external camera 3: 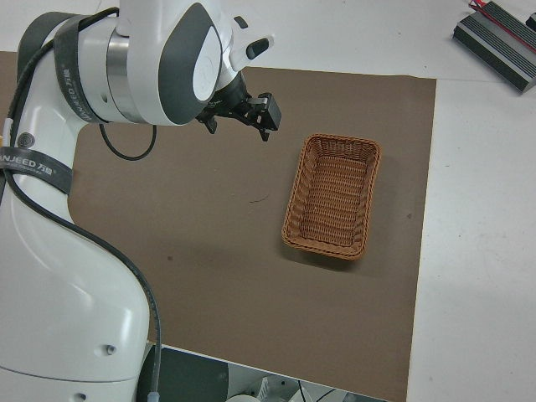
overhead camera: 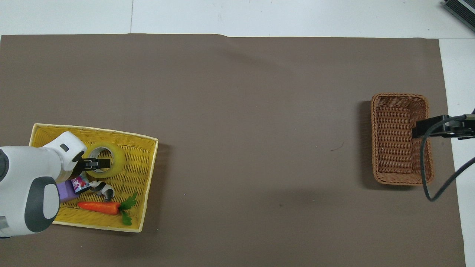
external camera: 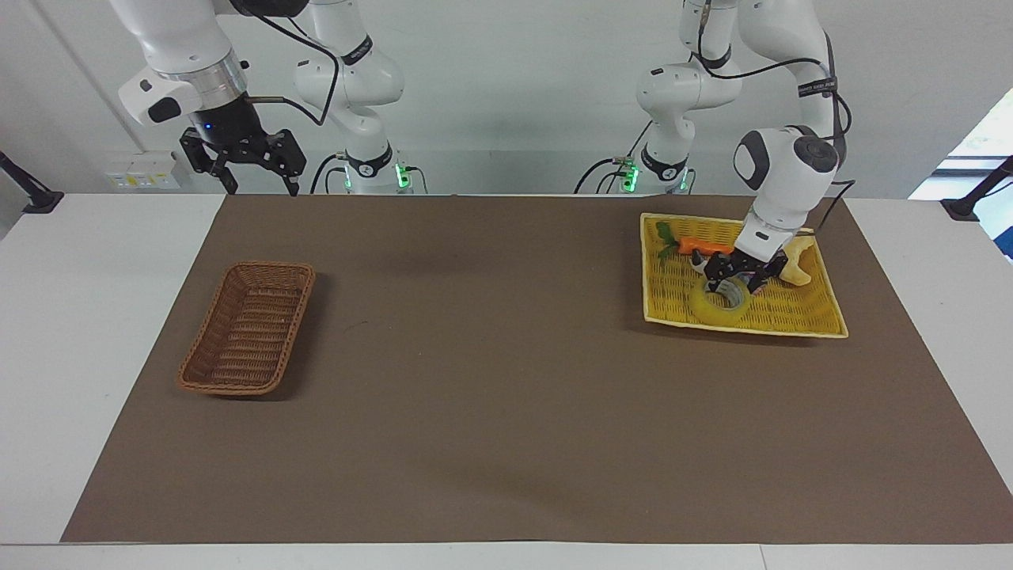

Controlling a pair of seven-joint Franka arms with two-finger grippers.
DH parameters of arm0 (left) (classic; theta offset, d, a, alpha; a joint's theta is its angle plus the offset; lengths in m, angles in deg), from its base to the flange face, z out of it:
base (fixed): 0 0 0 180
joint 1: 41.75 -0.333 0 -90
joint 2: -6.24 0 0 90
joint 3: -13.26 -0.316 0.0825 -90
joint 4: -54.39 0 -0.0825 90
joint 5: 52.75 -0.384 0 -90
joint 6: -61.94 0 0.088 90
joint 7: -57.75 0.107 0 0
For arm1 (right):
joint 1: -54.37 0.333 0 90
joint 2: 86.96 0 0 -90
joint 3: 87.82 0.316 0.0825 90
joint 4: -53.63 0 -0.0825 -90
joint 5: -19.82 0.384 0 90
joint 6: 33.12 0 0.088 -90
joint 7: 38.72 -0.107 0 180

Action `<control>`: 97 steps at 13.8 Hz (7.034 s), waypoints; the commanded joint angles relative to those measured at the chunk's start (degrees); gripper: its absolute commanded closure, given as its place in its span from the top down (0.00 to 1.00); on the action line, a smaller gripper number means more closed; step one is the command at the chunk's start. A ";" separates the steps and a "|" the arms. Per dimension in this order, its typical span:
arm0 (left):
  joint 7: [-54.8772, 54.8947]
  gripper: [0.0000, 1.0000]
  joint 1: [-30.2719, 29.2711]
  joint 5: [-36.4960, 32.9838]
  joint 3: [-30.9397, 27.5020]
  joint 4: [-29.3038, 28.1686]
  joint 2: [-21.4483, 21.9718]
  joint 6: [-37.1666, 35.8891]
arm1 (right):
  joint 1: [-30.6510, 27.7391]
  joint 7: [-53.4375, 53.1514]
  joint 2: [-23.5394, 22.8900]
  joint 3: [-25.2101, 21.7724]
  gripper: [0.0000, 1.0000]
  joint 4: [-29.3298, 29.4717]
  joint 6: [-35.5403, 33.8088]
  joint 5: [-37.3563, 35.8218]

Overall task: Move tape to another basket
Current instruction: 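Reach the left gripper down into the yellow basket onto the tape roll, then grasp the yellow tape roll with the left gripper and lift it, then carry the tape toward the center while the right gripper reaches toward it, then grasp the tape with the right gripper and open the left gripper, then carry the tape to the brown basket while the left gripper withdraws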

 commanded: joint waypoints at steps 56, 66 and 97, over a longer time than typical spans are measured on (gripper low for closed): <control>-9.47 0.00 27.87 17.43 1.55 47.18 -8.03 -37.42 | 15.73 -5.78 -3.24 1.29 1.00 -19.56 30.48 60.95; -18.51 0.00 34.03 17.43 1.55 47.18 -8.91 -26.79 | 17.05 -6.22 -1.22 1.38 1.00 -22.46 28.02 64.55; -16.45 1.00 7.60 4.53 0.14 47.62 -4.52 -45.67 | -6.69 22.25 1.33 -0.64 0.00 -17.71 12.24 9.70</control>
